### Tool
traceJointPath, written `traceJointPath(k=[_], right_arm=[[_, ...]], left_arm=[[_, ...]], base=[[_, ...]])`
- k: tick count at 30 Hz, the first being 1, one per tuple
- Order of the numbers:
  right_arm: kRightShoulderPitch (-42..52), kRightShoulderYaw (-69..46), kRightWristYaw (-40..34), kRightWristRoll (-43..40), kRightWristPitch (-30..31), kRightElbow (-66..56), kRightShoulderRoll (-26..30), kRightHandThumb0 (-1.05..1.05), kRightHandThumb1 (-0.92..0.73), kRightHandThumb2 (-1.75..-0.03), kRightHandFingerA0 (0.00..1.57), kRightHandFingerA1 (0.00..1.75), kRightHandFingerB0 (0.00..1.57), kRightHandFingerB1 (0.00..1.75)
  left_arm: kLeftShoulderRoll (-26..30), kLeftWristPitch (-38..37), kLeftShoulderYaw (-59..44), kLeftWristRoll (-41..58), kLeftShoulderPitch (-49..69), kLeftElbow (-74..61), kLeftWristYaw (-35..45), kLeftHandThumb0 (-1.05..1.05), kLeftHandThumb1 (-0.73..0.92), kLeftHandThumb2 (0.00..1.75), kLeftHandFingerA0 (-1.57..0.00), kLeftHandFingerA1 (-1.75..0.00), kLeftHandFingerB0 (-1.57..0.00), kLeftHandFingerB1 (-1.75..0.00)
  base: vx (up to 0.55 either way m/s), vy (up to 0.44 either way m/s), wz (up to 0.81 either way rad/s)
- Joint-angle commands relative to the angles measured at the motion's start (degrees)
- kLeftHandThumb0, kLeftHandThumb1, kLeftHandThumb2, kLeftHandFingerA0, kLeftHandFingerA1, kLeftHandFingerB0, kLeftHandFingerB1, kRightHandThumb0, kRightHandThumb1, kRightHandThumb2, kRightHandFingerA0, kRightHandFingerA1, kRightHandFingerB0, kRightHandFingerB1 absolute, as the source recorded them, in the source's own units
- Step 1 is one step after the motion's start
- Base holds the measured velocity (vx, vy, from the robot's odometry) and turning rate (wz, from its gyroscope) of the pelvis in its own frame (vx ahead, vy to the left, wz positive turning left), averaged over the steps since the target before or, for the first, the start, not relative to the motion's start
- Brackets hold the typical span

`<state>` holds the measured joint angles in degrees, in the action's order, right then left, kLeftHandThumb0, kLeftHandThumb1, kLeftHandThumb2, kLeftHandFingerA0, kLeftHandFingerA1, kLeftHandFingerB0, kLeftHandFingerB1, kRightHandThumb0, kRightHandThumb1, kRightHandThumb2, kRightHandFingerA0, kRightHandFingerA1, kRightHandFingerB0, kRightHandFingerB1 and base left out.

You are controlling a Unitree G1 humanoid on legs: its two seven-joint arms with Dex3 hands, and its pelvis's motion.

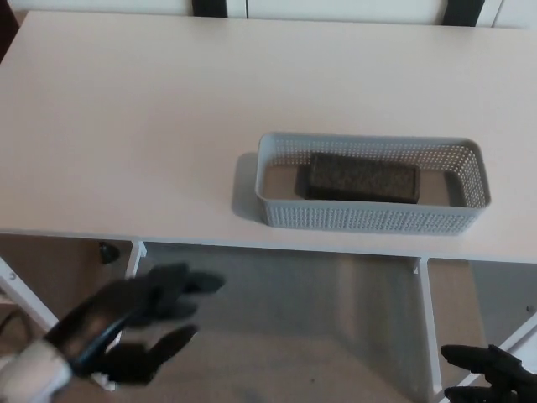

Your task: The robot walks towards a desk on which an eraser is kept on the left hand side and a container is kept on the right hand side. The robot picks up the eraser using its left hand and places it in the container.

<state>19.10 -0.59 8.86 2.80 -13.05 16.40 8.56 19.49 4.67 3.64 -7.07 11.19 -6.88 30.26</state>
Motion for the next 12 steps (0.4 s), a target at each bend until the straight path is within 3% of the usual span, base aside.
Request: traceJointPath(k=[1,2,3,5,6,7,8,11,12], right_arm=[[3.73,-0.14,0.10,1.70,-2.40,4.50,2.78,-0.39,-0.74,-0.61,0.52,0.63,0.44,0.54],[4.57,-0.07,0.58,1.17,-2.61,4.46,2.46,-0.39,-0.74,-0.61,0.51,0.64,0.44,0.54],[4.02,-0.17,0.70,0.51,-1.89,4.33,1.86,-0.38,-0.74,-0.60,0.50,0.63,0.44,0.54],[3.23,-0.28,0.17,0.90,-1.02,4.31,2.02,-0.39,-0.74,-0.61,0.51,0.61,0.43,0.53],[3.07,-0.38,0.14,0.90,-0.70,4.09,2.13,-0.39,-0.74,-0.60,0.51,0.61,0.44,0.53],[2.93,-0.54,0.11,0.87,-0.39,3.76,2.28,-0.39,-0.74,-0.60,0.51,0.61,0.44,0.53],[3.10,-0.49,0.26,0.79,-0.23,3.47,2.26,-0.38,-0.74,-0.61,0.50,0.61,0.43,0.53],[3.33,-0.14,0.72,0.58,-1.17,3.78,2.02,-0.38,-0.75,-0.61,0.51,0.64,0.43,0.53],[3.34,-0.10,0.76,0.59,-1.40,3.90,2.03,-0.38,-0.75,-0.61,0.51,0.64,0.43,0.53]], left_arm=[[13.51,-9.54,-14.73,34.63,28.87,1.04,46.32,-0.77,0.88,0.68,-0.37,-0.35,-0.31,-0.31],[11.91,-9.76,-11.07,31.57,27.62,4.41,43.16,-0.78,0.72,1.09,-0.38,-0.53,-0.16,-0.40],[10.02,-9.65,-8.39,29.72,24.69,7.72,41.61,-0.79,0.71,1.09,-0.39,-0.52,-0.18,-0.40],[8.80,-8.48,-5.75,27.96,22.56,7.01,38.78,-0.79,0.70,1.09,-0.40,-0.52,-0.19,-0.40],[8.43,-8.11,-4.68,26.63,21.55,7.22,37.24,-0.89,0.76,0.73,-0.41,-0.39,-0.31,-0.33],[8.07,-7.36,-3.84,25.66,20.47,7.49,36.12,-0.89,0.76,0.73,-0.41,-0.39,-0.31,-0.33],[7.14,-6.56,-2.11,20.24,19.39,8.65,29.40,-0.85,0.83,0.66,-0.32,-0.38,-0.30,-0.30],[5.57,-8.99,0.25,9.40,16.77,15.45,17.38,-0.84,0.82,0.65,-0.24,-0.40,-0.25,-0.29],[5.45,-9.01,0.37,8.75,16.55,16.13,16.61,-0.84,0.82,0.65,-0.24,-0.40,-0.25,-0.29]], base=[[0.00,0.000,0.00],[0.00,0.000,0.00],[0.00,0.000,0.00],[0.00,0.000,0.00],[0.00,0.000,0.00],[0.00,0.000,0.00],[0.00,0.000,0.00],[0.00,0.000,0.00],[0.00,0.000,0.00]])
